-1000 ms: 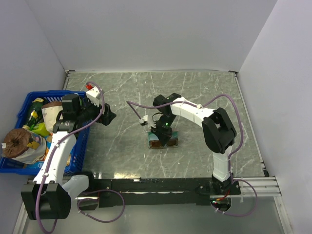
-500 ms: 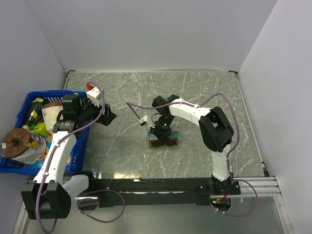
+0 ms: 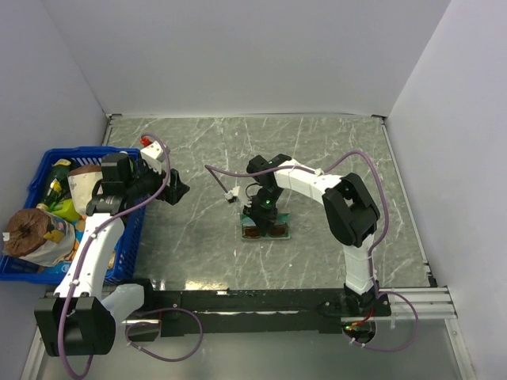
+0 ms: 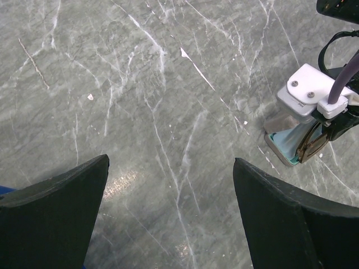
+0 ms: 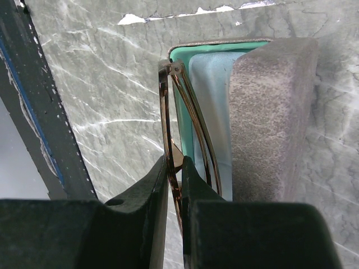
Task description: Organize the sunglasses
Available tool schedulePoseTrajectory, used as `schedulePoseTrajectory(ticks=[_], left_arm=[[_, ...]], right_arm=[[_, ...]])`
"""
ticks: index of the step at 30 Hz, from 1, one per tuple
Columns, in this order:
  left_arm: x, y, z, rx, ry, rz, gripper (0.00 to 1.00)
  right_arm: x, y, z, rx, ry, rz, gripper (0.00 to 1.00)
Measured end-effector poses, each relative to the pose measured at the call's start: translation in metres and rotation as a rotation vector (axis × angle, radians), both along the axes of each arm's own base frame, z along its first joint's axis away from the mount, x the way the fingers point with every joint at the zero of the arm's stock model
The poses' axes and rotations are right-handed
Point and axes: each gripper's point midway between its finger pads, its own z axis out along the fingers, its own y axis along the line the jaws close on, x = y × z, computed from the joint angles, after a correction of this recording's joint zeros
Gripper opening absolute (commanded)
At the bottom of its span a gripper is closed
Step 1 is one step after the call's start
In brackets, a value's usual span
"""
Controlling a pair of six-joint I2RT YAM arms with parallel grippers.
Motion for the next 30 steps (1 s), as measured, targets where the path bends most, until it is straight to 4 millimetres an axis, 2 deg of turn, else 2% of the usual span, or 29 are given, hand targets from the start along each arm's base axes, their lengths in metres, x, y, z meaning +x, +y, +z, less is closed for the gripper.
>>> schedulePoseTrajectory(ticks=[30], left_arm=[[-0.0004, -0.0014, -0.0015, -0.005, 0.001, -0.008, 0.96]], right_arm=[[0.0, -0.0015, -0.0074, -0.024, 0.014, -0.014, 0.0]])
